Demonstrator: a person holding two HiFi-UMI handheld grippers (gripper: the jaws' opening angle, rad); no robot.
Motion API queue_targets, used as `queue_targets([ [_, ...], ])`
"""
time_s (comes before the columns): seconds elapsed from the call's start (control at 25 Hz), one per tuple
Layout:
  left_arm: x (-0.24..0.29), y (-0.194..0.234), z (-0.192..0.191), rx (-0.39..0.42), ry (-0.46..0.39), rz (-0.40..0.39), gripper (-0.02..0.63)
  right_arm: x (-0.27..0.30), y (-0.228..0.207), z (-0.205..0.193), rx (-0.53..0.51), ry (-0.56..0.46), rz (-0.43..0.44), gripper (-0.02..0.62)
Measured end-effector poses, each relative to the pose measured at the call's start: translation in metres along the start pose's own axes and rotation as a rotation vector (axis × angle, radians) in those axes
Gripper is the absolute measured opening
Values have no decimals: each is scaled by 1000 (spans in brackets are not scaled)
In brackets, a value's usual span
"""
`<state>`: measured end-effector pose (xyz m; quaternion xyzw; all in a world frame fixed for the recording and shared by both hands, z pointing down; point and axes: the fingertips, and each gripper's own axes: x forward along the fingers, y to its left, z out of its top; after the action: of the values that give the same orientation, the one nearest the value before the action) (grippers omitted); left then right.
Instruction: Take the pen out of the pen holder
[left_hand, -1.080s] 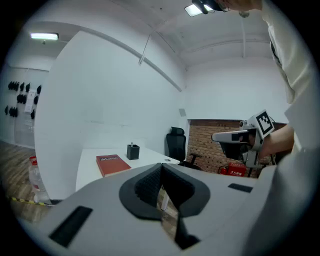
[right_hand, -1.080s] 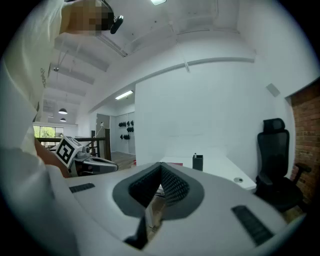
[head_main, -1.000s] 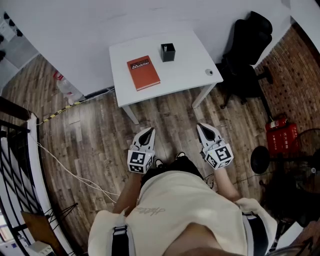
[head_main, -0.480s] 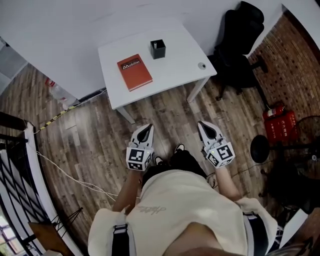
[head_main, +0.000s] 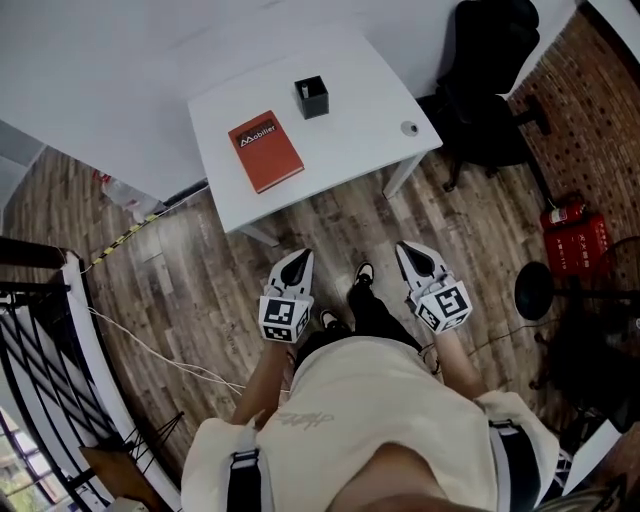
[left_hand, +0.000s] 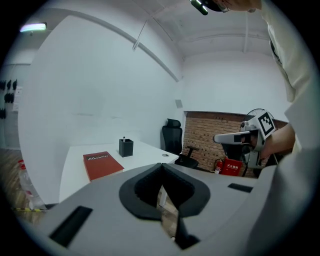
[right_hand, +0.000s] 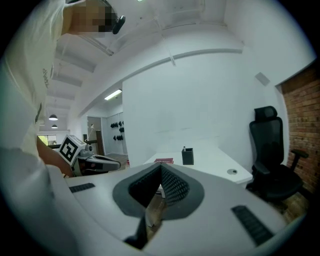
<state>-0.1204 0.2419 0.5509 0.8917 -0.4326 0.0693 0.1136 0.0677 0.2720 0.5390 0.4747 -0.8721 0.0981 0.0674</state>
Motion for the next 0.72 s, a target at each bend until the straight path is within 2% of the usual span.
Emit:
queue_targets([
  [0.4,85,34,51,77,1,41,18,92,-67,49,-26,-98,108,8],
  [0.6,113,48,56,56,17,91,18,117,-87,55,-79,-69,159,8],
  [0.72,123,56,55,36,28,121,18,132,-92,58,-78,-68,205,8],
])
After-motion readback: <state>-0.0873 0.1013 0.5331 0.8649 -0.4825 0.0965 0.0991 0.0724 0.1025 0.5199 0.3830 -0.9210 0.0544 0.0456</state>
